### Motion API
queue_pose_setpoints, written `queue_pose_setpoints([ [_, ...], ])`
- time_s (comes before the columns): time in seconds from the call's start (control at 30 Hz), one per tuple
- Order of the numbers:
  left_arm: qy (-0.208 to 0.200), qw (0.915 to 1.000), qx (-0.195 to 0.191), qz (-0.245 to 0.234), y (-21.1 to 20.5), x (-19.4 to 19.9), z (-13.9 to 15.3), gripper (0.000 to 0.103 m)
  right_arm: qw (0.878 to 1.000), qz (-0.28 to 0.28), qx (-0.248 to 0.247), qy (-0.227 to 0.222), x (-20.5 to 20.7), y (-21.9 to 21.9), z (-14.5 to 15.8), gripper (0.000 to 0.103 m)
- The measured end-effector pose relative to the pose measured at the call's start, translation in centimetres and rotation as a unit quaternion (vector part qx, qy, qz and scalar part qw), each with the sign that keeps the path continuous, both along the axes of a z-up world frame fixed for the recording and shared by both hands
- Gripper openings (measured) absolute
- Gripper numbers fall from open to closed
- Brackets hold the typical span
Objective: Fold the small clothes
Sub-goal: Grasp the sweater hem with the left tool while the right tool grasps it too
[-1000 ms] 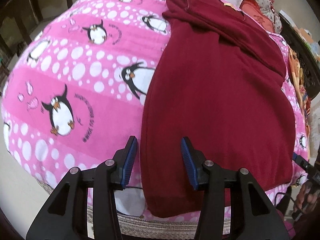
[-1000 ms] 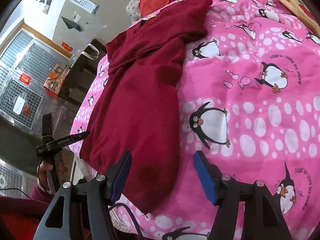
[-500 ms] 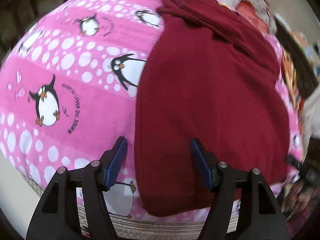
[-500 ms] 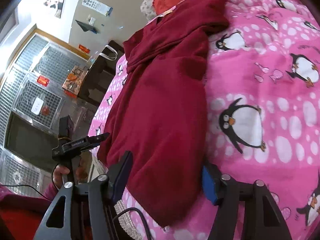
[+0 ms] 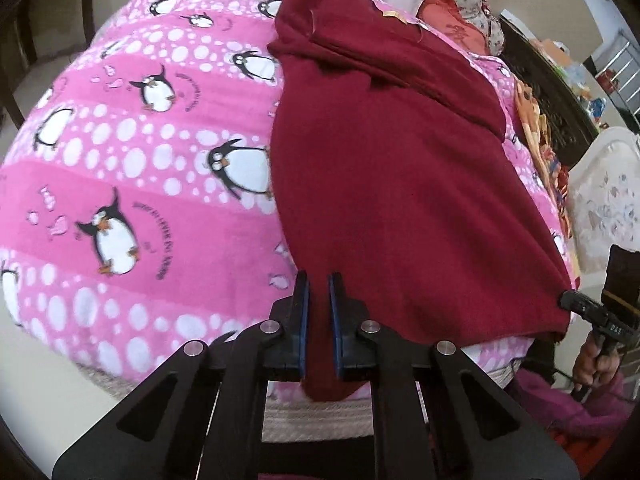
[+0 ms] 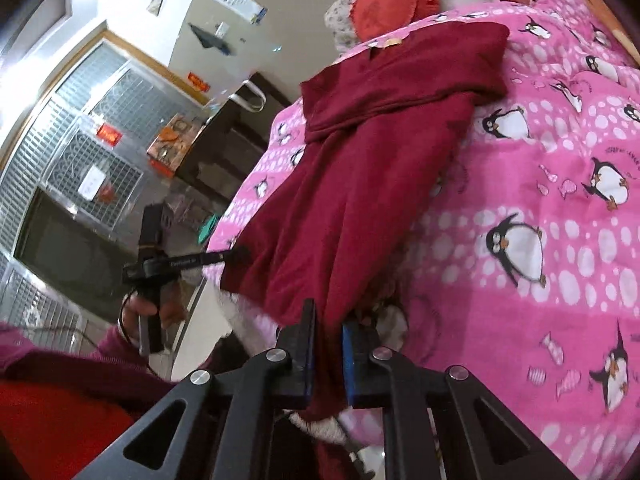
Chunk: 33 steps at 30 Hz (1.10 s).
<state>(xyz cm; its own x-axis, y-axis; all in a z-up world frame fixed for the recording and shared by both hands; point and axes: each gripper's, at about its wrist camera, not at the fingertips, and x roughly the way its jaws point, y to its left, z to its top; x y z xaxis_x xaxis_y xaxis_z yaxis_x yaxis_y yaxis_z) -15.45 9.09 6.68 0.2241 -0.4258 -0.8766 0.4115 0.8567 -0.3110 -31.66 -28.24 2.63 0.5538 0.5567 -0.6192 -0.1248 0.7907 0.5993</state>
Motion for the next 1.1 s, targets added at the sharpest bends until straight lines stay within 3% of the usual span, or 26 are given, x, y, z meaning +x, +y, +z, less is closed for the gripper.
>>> queue_pose_setpoints([
  [0.13, 0.026, 0.9993, 0.009, 0.027, 0.8, 0.6, -2.0, 0.008, 0.998, -0.037, 0.001, 0.044, 0.7, -1.2, -2.9, 0.010],
  [0.2, 0.033, 0.9988, 0.004, 0.037, 1.1, 0.5, -2.2, 0.008, 0.997, -0.044, -0.004, 0.068, 1.0, -1.4, -3.8, 0.018],
  [0.27, 0.038, 0.9983, 0.000, 0.043, 1.1, 0.5, -2.3, 0.015, 0.997, -0.042, -0.008, 0.068, 0.7, -1.2, -3.8, 0.033],
  [0.3, 0.042, 0.9981, -0.002, 0.046, 1.2, 0.5, -2.4, 0.027, 0.997, -0.039, -0.010, 0.062, 0.5, -1.1, -3.7, 0.042],
  [0.33, 0.045, 0.9977, -0.004, 0.050, 1.3, 0.6, -2.5, 0.042, 0.998, -0.036, -0.010, 0.059, 0.4, -1.1, -3.6, 0.043],
  [0.4, 0.050, 0.9966, -0.014, 0.064, 1.1, 0.7, -2.8, 0.056, 0.998, -0.029, -0.009, 0.057, 0.3, -0.9, -3.6, 0.043],
  [0.5, 0.059, 0.9956, -0.018, 0.071, 0.1, 0.8, -3.7, 0.059, 0.998, -0.030, 0.016, 0.059, 0.0, -1.3, -4.3, 0.043],
  [0.6, 0.033, 0.9976, -0.004, 0.062, -1.1, 0.4, -3.7, 0.060, 0.997, -0.028, 0.046, 0.052, 0.3, -1.3, -5.1, 0.043],
  [0.63, 0.025, 0.9983, 0.007, 0.052, -1.6, 0.3, -3.7, 0.060, 0.997, -0.021, 0.052, 0.049, 0.5, -1.1, -5.2, 0.042],
  [0.67, 0.021, 0.9987, 0.015, 0.044, -1.9, 0.3, -3.8, 0.060, 0.997, -0.013, 0.054, 0.047, 0.7, -0.9, -5.2, 0.033],
  [0.7, 0.017, 0.9991, 0.022, 0.030, -2.3, 0.2, -3.8, 0.044, 0.997, -0.005, 0.061, 0.046, 1.0, -0.6, -5.3, 0.023],
  [0.73, 0.026, 0.9995, 0.016, 0.010, -2.8, 0.3, -3.7, 0.014, 0.997, -0.001, 0.070, 0.045, 1.2, -0.5, -5.3, 0.019],
  [0.77, 0.036, 0.9993, 0.011, 0.001, -2.8, 0.5, -3.7, 0.009, 0.996, 0.003, 0.081, 0.042, 1.5, -0.5, -5.3, 0.015],
  [0.87, 0.047, 0.9986, -0.026, -0.005, -2.8, 2.0, -2.3, 0.008, 0.996, 0.006, 0.093, 0.017, 2.3, -1.1, -3.8, 0.013],
  [1.0, 0.018, 0.9946, -0.100, 0.019, -2.7, 6.1, 1.6, 0.008, 0.992, -0.007, 0.117, -0.036, 5.0, -2.9, -0.3, 0.013],
  [1.1, -0.006, 0.9911, -0.130, 0.029, -4.1, 9.8, 3.9, 0.008, 0.987, -0.029, 0.134, -0.082, 8.7, -5.1, 2.9, 0.013],
])
